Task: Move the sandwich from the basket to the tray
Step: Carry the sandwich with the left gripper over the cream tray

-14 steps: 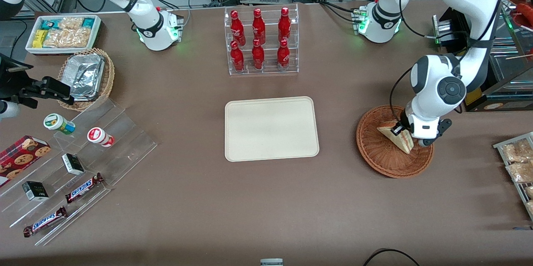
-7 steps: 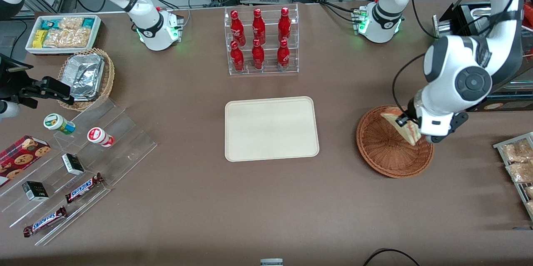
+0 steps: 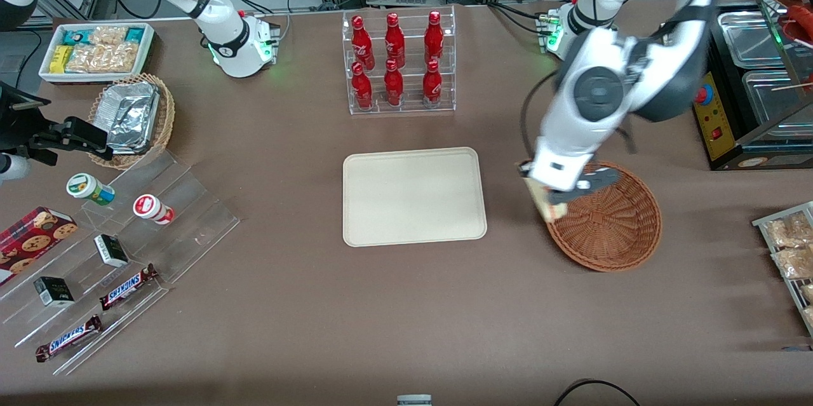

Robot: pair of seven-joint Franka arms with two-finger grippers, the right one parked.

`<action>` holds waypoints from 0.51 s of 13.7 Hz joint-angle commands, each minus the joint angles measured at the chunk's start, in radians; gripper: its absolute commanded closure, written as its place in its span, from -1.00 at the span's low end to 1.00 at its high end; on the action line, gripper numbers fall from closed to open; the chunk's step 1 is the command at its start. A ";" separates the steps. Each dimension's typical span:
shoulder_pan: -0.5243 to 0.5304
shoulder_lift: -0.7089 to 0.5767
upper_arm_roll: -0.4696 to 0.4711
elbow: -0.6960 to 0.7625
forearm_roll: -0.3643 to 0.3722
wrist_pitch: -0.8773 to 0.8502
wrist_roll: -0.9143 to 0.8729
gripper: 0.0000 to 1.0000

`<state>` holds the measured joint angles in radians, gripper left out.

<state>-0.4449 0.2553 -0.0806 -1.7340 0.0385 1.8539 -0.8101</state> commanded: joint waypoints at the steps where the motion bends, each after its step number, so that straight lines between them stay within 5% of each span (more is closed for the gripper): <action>1: -0.101 0.190 0.015 0.196 -0.040 -0.010 -0.009 1.00; 7: -0.251 0.360 0.016 0.304 -0.086 0.146 -0.032 1.00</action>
<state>-0.6532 0.5701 -0.0813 -1.4763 -0.0337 1.9673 -0.8213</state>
